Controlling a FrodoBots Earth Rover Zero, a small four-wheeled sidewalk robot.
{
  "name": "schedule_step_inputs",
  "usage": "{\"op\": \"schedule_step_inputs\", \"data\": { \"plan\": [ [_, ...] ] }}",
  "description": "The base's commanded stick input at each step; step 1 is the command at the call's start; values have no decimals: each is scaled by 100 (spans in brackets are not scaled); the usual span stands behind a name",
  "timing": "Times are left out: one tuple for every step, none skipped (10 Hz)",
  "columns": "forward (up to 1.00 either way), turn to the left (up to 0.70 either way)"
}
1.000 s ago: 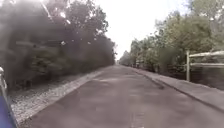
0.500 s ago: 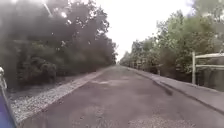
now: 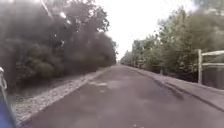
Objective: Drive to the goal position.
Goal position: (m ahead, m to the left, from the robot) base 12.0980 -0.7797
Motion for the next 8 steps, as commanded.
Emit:
{"op": "schedule_step_inputs", "data": {
  "plan": [
    [70,0],
    [70,0],
    [70,0],
    [70,0],
    [70,0],
    [70,0],
    [70,0],
    [70,-2]
  ]
}}
